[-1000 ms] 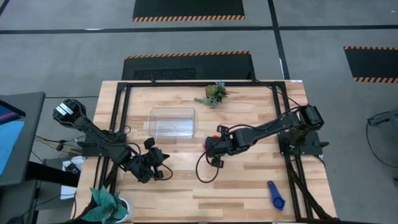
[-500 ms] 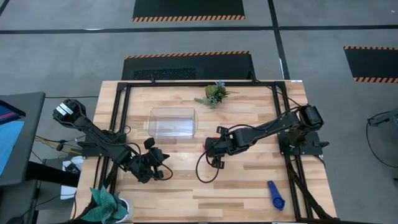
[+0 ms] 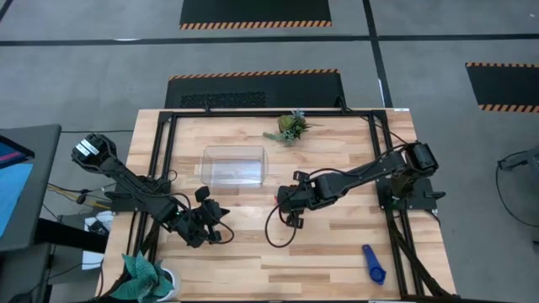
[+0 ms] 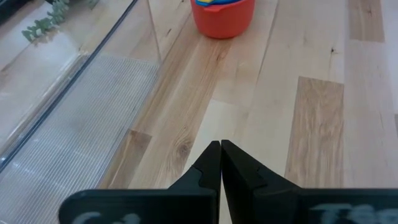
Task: Nest measuring cups in basket
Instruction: Stack the dark blue measuring cup on top of the orange measuring cup
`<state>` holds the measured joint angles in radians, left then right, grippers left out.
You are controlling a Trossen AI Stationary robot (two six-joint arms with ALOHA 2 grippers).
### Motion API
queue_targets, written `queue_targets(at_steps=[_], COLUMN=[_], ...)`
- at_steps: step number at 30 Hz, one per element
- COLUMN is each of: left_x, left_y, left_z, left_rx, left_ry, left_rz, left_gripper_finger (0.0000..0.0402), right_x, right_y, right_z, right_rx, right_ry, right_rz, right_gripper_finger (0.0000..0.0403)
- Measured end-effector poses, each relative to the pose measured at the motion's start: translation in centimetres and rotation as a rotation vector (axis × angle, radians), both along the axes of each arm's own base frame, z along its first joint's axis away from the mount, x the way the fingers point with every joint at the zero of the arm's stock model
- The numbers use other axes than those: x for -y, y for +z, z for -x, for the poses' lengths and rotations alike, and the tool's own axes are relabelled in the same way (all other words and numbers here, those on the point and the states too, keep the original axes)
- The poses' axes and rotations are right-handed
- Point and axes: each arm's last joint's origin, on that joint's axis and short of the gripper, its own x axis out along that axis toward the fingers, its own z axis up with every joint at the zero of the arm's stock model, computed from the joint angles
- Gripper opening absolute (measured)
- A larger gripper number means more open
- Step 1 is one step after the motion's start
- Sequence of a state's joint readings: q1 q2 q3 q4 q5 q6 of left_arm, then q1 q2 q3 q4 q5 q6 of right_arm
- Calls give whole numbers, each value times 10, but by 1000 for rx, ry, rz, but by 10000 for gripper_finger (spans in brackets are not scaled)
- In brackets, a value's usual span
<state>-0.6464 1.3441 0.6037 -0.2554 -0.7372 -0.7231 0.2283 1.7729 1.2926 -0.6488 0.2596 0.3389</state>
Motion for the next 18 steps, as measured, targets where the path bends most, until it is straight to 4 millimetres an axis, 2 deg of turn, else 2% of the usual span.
queue_targets(at_steps=[3,6,8,11,15,18], left_x=[0,0,0,1,1,1], left_y=[0,0,0,0,0,0], left_z=[0,0,0,0,0,1], left_rx=[0,-2,-8,-10,-3,5], left_ry=[0,-2,-9,-6,9,24], left_rz=[0,2,11,27,43,64], left_gripper_finger=[0,0,0,0,0,0], right_x=[0,-4,-11,-33,-68,-90], right_y=[4,24,32,32,32,34], right_z=[5,14,27,51,95,120], right_rx=[-26,-76,-155,-333,-577,-632], right_ry=[21,23,-21,-51,-50,-103], right_rz=[7,-25,-107,-219,-115,-47], right_gripper_finger=[132,131,128,124,121,121])
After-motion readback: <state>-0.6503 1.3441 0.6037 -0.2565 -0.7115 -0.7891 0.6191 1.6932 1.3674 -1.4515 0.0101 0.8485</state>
